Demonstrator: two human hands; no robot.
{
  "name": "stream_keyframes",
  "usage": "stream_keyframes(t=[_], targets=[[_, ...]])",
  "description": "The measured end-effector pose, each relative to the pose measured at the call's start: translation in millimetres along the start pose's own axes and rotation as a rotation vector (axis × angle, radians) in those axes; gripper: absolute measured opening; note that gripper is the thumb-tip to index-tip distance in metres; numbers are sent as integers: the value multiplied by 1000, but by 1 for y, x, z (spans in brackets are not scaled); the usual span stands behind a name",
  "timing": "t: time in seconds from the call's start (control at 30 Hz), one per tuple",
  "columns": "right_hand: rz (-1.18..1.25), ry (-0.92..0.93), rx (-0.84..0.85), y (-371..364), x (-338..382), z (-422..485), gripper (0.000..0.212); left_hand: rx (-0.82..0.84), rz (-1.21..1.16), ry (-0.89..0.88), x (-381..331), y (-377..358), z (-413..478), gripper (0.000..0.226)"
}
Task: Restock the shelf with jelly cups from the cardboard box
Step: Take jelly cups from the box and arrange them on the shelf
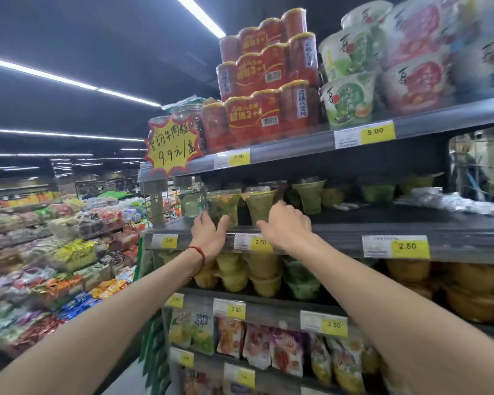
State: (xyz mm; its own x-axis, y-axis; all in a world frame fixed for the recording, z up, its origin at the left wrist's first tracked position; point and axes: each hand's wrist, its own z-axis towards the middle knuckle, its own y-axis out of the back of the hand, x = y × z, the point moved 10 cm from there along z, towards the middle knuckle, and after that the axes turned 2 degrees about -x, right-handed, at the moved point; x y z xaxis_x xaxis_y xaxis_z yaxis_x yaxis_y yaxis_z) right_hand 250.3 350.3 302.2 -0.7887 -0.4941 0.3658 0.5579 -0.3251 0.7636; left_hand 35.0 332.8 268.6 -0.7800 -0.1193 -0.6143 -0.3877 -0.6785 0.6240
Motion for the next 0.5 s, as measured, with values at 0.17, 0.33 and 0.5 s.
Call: stream_keyframes(t=[0.17, 0.33, 0.5], targets=[[115, 137, -154, 18, 9, -44, 22, -12, -2, -19, 21, 5, -40, 62], [369, 282, -62, -26, 38, -92, 20, 54, 31, 19, 61, -9, -88, 55], [482, 279, 175, -107, 68, -137, 20, 175, 50, 50, 130, -24, -139, 70]])
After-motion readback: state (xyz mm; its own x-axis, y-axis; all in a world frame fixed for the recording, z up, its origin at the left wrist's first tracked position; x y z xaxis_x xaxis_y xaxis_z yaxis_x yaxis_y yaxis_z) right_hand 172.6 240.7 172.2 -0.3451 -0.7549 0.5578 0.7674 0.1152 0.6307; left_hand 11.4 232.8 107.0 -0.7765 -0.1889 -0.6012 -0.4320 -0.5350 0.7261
